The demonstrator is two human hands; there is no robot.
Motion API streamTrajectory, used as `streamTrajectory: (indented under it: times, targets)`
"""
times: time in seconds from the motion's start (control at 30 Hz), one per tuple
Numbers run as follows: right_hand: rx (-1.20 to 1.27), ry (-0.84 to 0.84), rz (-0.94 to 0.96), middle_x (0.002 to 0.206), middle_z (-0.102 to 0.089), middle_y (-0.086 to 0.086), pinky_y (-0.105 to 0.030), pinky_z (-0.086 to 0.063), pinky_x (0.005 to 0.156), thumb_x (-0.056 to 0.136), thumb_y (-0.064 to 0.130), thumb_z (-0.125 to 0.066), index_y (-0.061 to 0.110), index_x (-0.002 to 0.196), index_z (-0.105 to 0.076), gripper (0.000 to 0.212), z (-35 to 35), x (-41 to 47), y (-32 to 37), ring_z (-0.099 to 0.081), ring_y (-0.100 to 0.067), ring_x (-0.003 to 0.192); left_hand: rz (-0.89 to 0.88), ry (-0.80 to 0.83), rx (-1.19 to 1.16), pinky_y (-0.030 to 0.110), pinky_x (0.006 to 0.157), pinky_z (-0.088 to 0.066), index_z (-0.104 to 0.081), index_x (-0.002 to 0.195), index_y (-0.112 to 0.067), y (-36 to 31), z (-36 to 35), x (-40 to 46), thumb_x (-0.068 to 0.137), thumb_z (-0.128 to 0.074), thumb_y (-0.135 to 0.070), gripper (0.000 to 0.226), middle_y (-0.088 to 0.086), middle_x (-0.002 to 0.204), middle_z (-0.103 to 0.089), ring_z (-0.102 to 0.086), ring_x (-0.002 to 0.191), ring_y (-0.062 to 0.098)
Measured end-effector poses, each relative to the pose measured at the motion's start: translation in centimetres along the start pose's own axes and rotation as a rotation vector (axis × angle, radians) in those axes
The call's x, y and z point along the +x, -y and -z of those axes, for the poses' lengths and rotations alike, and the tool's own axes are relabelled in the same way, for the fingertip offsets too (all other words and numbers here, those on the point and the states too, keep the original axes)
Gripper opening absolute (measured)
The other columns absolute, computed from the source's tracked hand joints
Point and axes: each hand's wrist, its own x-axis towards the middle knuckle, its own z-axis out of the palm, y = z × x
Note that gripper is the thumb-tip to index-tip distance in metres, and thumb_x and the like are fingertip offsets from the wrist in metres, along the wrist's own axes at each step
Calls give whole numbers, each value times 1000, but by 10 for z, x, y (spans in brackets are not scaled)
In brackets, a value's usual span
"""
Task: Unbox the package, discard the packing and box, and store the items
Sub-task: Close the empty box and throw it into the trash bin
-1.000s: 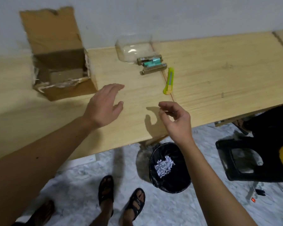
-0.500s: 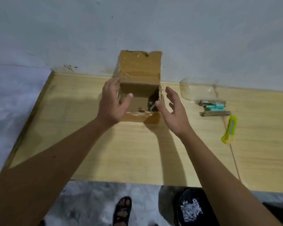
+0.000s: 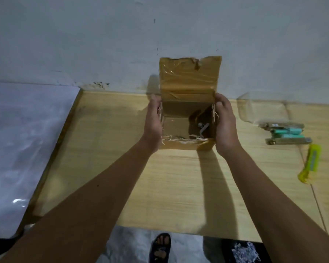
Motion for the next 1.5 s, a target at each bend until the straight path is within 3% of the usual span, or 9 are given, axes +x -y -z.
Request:
streamTrajectory:
  times: [0.1,0.2,0.3,0.43,0.57,0.73,0.87,1.3,1.5]
  targets:
    - [162,14,-104,140,-60,-11,-48,-60,92,106,47,-40,18,132,-57,43,0,-1,4,-60,-31,127,-23,-8,-67,27,82,-58,-58,115,-5,8,3,7,110,-7,-53,70,-1,96,-76,-74,97,10]
    - [234,61,-125,147,-57,5,-50,-48,112,100,56,-49,17,125,-63,48,3,-4,5,-53,-23,139,60,-25,-107,46,87,-60,-53,122,-5,5,8,4,107,-33,-56,56,19,107,-60,-70,100,29]
    - [131,95,-80,152,-52,9,-51,-38,121,86,37,-68,23,124,-61,42,10,-3,1,-48,-19,144,146,-8,-196,57,92,-54,-57,130,-5,6,13,4,82,-64,-37,58,19,120,-58,-63,112,46]
    - [-91,191,-46,150,-53,4,-36,-50,111,93,5,-68,22,156,-38,72,22,-3,-4,-57,-14,135,116,13,-46,38,80,-59,-52,144,-17,10,19,10,80,-60,-4,66,2,133,-62,-69,105,24]
    - [-184,196,-79,142,-62,11,-35,-50,110,102,34,-63,26,158,-37,63,25,-12,-10,-63,-8,128,21,27,58,22,98,-52,-36,154,-12,19,9,-2,104,-51,0,54,-8,139,-54,-61,121,-3]
    - [-178,42,-42,137,-67,5,-45,-51,111,103,42,-56,24,152,-45,54,43,-41,-2,-66,-13,124,3,43,108,8,97,-47,-30,159,-10,14,-25,-20,107,-50,-7,56,-6,150,-47,-52,117,-23]
    - [-129,-151,5,132,-67,11,-33,-54,106,106,33,-56,26,146,-50,41,90,-79,24,-66,-5,120,0,80,108,38,112,-50,-42,153,-23,-4,-81,-40,102,-59,-19,54,-5,146,-56,-59,130,8]
    - [-152,-868,-48,146,-60,4,-51,-52,109,97,51,-60,29,152,-45,61,326,-292,36,-61,-16,131,-14,641,183,22,118,-34,-41,156,-23,10,-330,-220,102,-60,-23,57,-10,158,-46,-42,145,3]
    - [-94,-1031,-154,149,-53,2,-48,-55,105,92,55,-68,34,151,-45,67,376,-388,-32,-60,-15,131,93,795,234,39,120,-41,-42,154,-27,75,-366,-310,100,-61,-27,57,-9,154,-51,-48,142,8]
